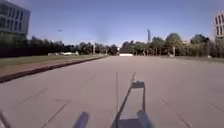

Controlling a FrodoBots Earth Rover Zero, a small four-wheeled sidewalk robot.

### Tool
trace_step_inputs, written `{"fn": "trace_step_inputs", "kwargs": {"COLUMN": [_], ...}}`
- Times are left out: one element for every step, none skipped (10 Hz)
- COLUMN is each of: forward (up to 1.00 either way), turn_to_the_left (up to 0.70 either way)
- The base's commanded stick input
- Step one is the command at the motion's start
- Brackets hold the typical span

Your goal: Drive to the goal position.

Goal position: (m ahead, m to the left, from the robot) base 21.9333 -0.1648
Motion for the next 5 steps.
{"fn": "trace_step_inputs", "kwargs": {"forward": [1.00,1.00,1.00,1.00,1.00], "turn_to_the_left": [-0.27,-0.27,-0.27,-0.27,-0.27]}}
